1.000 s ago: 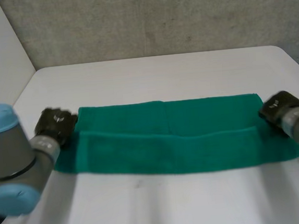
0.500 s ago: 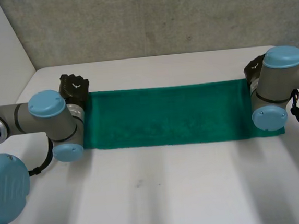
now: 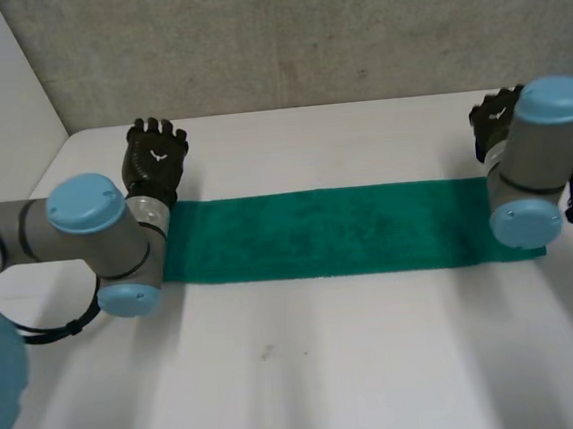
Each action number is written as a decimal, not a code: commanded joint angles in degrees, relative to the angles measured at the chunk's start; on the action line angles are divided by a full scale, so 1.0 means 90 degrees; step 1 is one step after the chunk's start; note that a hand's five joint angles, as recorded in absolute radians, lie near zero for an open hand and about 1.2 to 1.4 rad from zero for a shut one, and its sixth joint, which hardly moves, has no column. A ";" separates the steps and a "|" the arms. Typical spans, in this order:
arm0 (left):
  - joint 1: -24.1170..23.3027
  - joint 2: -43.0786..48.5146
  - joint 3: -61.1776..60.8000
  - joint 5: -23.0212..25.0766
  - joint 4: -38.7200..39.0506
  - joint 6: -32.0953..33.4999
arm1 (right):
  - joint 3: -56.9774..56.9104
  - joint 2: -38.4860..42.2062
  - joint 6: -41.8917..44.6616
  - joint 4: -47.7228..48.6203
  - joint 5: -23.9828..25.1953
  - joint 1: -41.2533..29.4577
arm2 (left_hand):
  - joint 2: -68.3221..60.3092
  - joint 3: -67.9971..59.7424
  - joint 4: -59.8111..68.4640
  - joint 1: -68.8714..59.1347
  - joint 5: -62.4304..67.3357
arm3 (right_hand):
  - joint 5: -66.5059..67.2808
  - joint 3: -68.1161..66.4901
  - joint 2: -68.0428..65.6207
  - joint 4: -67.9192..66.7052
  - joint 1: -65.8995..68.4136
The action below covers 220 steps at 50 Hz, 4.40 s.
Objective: Fold the towel.
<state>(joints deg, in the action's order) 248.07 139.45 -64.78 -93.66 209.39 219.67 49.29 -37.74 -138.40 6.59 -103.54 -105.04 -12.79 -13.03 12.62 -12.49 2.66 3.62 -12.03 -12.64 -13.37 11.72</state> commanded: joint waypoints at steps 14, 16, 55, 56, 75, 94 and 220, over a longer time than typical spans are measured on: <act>-0.0132 -0.2603 -0.3368 -0.0111 -0.0082 -0.0911 | 0.3556 -0.2711 -0.1742 -0.1221 0.2686 0.1309 | 0.0248 0.0275 -0.0229 0.0215 -0.0234 | -0.0402 0.0226 0.0294 0.0375 -0.0191; -0.0132 -0.2701 -0.3505 -0.0101 -0.0102 -0.1310 | 0.3693 -0.2692 -0.1752 -0.1162 0.2725 0.1436 | 0.0248 0.0275 -0.0229 0.0215 -0.0234 | -0.0402 0.0226 0.0294 0.0375 -0.0191; -0.0093 -0.2711 -0.3681 -0.0091 -0.0151 -0.2426 | 0.3362 -0.1549 -0.1644 -0.0693 0.3018 0.2120 | 0.0230 0.0257 -0.0211 0.0197 -0.0216 | 0.7375 -0.7552 -0.7484 -0.7403 0.7587; -0.0093 -0.2711 -0.3691 -0.0091 -0.0151 -0.2426 | 0.3352 -0.1549 -0.1644 -0.0693 0.2999 0.2169 | 0.0230 0.0257 -0.0211 0.0197 -0.0216 | 0.7375 -0.7552 -0.7484 -0.7403 0.7587; -0.0083 -0.2760 -0.3769 -0.0091 -0.0151 -0.2426 | 0.2531 -0.1588 0.0133 -0.0732 0.1602 0.3048 | 0.0248 0.0275 -0.0229 0.0215 -0.0234 | 0.7375 -0.7552 -0.7484 -0.7403 0.7587; -0.0044 -0.2926 -0.3847 -0.0101 -0.0151 -0.2436 | 0.1311 -0.1705 -0.0238 -0.0400 0.2764 -0.1327 | 0.0230 0.0257 -0.0211 0.0197 -0.0216 | 0.7375 -0.7552 -0.7484 -0.7403 0.7587; -0.1577 -0.1050 -0.1172 -0.0648 -0.2983 -0.4213 | 0.1584 -0.1060 -0.3714 -0.1768 0.2911 -0.1395 | 0.0117 0.0144 -0.0099 0.0084 -0.0103 | -0.0402 0.0226 0.0294 0.0375 -0.0191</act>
<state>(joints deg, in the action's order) 233.84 134.05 -75.09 -99.72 182.51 180.15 62.96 -43.78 -171.69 -9.63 -76.76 -117.94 -12.37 -13.40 11.93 -11.49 2.48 3.61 -12.03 -12.74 -13.35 11.76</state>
